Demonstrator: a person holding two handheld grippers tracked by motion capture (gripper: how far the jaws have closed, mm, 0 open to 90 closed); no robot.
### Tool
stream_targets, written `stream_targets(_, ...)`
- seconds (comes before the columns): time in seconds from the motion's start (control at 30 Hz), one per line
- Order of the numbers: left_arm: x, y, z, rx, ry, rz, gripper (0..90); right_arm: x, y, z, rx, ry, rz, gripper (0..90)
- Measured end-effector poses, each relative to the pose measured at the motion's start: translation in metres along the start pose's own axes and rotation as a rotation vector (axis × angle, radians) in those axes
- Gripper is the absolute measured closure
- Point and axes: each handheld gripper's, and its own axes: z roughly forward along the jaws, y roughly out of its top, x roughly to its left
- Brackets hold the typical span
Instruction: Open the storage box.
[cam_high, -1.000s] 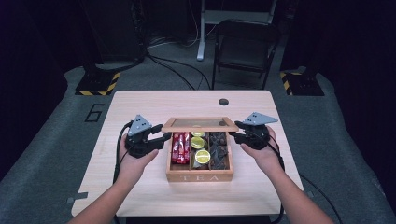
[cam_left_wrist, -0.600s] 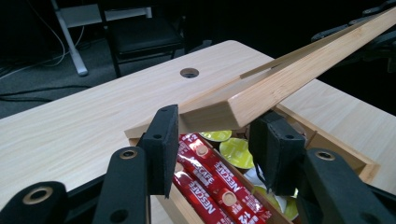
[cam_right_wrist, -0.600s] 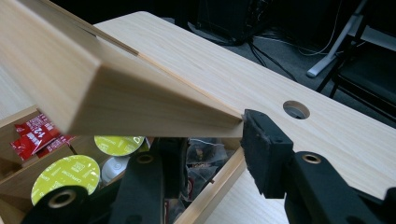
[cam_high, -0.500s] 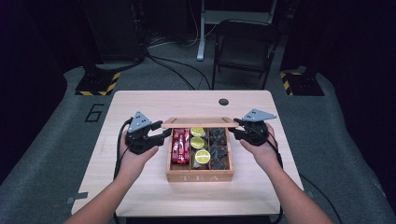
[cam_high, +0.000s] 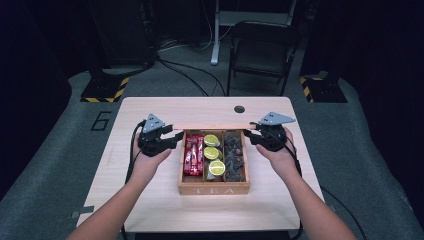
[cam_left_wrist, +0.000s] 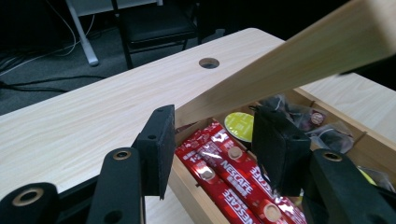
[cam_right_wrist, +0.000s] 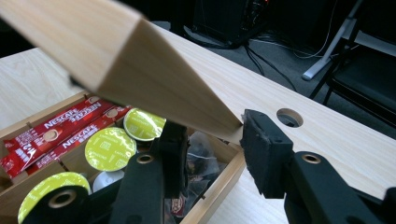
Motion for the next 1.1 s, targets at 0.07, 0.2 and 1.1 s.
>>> stream_targets(0.07,0.001,0.000,0.004,-0.001,0.004,0.001,51.7,0.000,0.001,0.001,-0.004,-0.007,0.008,60.8)
stream_targets(0.2,0.001,0.004,0.009,-0.020,0.013,0.005,53.7,-0.002,0.004,0.003,-0.011,-0.010,0.011,60.8)
stream_targets(1.1,0.013,0.022,0.033,-0.056,0.062,-0.041,58.7,-0.021,0.015,0.031,-0.047,-0.024,0.024,58.4)
